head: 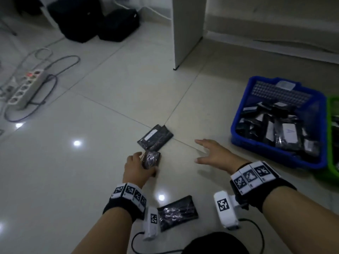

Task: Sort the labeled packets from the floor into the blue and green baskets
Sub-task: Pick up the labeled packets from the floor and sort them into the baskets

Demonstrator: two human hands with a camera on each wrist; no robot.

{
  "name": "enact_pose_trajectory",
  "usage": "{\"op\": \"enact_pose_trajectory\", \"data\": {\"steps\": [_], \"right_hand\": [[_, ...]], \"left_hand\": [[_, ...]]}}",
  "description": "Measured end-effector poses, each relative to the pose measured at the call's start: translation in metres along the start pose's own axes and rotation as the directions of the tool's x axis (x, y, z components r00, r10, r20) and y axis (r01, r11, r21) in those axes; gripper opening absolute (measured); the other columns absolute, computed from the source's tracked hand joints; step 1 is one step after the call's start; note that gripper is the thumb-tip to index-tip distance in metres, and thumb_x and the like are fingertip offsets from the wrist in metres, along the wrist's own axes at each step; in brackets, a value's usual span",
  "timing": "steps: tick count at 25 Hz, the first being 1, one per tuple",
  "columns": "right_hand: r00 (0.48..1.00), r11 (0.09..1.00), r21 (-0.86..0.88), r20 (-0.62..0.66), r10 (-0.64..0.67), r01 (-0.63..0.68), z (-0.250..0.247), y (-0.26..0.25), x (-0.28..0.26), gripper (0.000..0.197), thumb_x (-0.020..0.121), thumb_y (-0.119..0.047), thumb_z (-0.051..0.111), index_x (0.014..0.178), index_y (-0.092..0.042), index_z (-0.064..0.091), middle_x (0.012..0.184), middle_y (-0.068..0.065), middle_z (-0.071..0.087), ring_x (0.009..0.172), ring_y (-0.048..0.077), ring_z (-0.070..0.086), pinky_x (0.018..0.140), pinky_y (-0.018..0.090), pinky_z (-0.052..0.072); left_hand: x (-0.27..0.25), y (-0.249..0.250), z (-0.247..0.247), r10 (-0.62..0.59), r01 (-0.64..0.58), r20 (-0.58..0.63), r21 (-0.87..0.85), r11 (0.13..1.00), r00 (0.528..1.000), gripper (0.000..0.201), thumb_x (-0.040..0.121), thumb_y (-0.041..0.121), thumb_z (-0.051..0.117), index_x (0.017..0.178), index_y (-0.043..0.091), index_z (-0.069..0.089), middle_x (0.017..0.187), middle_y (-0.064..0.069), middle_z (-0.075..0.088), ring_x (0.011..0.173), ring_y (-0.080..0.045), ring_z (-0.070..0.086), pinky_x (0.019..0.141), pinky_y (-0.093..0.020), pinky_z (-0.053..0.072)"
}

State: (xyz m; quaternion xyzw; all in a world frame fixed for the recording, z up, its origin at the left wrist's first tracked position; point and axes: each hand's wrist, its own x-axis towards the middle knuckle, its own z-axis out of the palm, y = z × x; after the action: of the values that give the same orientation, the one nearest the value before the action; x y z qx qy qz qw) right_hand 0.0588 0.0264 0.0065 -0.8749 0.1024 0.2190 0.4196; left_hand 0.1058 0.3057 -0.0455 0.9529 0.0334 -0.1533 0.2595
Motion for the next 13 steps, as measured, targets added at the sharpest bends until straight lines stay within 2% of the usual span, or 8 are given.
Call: {"op": "enact_pose_trajectory", "data": {"steps": [2, 4, 5, 7, 9, 11, 13], "right_hand": [[0.999, 0.999, -0.051, 0.036, -0.003, 0.005, 0.007, -0.008, 0.014, 0.076, 0.080, -0.033, 0.073, 0.145, -0.030, 0.034, 0.156, 0.004, 0.020, 0.142, 0.019, 0.027, 0.116, 0.030, 0.025], [0.999, 0.998, -0.059, 0.047, -0.012, 0.015, 0.014, -0.014, 0.020, 0.068, 0.082, -0.033, 0.072, 0.143, -0.029, 0.040, 0.152, 0.003, 0.029, 0.138, 0.018, 0.034, 0.109, 0.024, 0.029], [0.999, 0.999, -0.039, 0.041, -0.012, 0.013, 0.018, -0.016, 0.021, 0.063, 0.083, -0.032, 0.070, 0.140, -0.029, 0.043, 0.148, 0.002, 0.035, 0.135, 0.018, 0.038, 0.104, 0.024, 0.032], [1.000, 0.997, 0.075, 0.023, 0.007, -0.009, 0.027, -0.019, 0.022, 0.054, 0.085, -0.030, 0.069, 0.135, -0.027, 0.049, 0.138, 0.003, 0.047, 0.124, 0.019, 0.049, 0.099, 0.027, 0.040], [0.999, 0.958, 0.284, 0.043, 0.029, -0.040, 0.035, -0.025, 0.022, 0.047, 0.088, -0.027, 0.066, 0.132, -0.021, 0.050, 0.119, 0.006, 0.057, 0.103, 0.021, 0.060, 0.085, 0.032, 0.051], [0.995, 0.857, 0.508, 0.085, 0.056, -0.092, 0.041, -0.036, 0.022, 0.039, 0.092, -0.031, 0.059, 0.126, -0.014, 0.051, 0.100, 0.013, 0.061, 0.083, 0.028, 0.065, 0.071, 0.035, 0.055], [0.987, 0.731, 0.664, 0.124, 0.101, -0.158, 0.043, -0.047, 0.023, 0.034, 0.096, -0.036, 0.052, 0.114, -0.007, 0.053, 0.084, 0.018, 0.061, 0.068, 0.030, 0.063, 0.058, 0.032, 0.055]], "left_hand": [[0.004, -0.002, 0.011, -0.033, 0.034, 0.018, -0.065, 0.997, 0.999, 0.074, 0.065, 0.032, 0.081, 0.126, 0.009, 0.046, 0.116, -0.012, 0.052, 0.106, -0.029, 0.056, 0.092, -0.039, 0.048], [0.002, 0.000, 0.016, -0.054, 0.059, 0.056, -0.092, 0.994, 0.997, 0.049, 0.074, 0.026, 0.075, 0.113, 0.009, 0.052, 0.104, -0.009, 0.061, 0.095, -0.026, 0.060, 0.078, -0.032, 0.048], [0.000, 0.003, 0.017, -0.042, 0.051, 0.082, -0.101, 0.994, 0.996, 0.039, 0.077, 0.027, 0.073, 0.108, 0.011, 0.056, 0.098, -0.006, 0.064, 0.091, -0.023, 0.060, 0.075, -0.030, 0.047], [-0.001, 0.006, 0.013, 0.014, 0.022, 0.144, -0.245, 0.969, 0.990, 0.029, 0.077, 0.029, 0.075, 0.100, 0.016, 0.062, 0.090, 0.001, 0.068, 0.085, -0.020, 0.064, 0.075, -0.032, 0.052], [-0.005, 0.015, 0.006, 0.102, -0.011, 0.204, -0.404, 0.915, 0.974, 0.027, 0.074, 0.024, 0.078, 0.096, 0.019, 0.064, 0.082, 0.003, 0.071, 0.077, -0.017, 0.067, 0.069, -0.029, 0.057], [-0.006, 0.024, 0.001, 0.229, -0.178, 0.127, -0.327, 0.928, 0.965, 0.024, 0.070, 0.023, 0.081, 0.087, 0.025, 0.063, 0.078, 0.006, 0.069, 0.071, -0.010, 0.064, 0.063, -0.024, 0.051], [-0.004, 0.032, -0.002, 0.385, -0.380, -0.021, -0.229, 0.896, 0.923, 0.024, 0.067, 0.018, 0.081, 0.075, 0.028, 0.060, 0.077, 0.007, 0.063, 0.072, -0.006, 0.056, 0.062, -0.022, 0.041]]}}
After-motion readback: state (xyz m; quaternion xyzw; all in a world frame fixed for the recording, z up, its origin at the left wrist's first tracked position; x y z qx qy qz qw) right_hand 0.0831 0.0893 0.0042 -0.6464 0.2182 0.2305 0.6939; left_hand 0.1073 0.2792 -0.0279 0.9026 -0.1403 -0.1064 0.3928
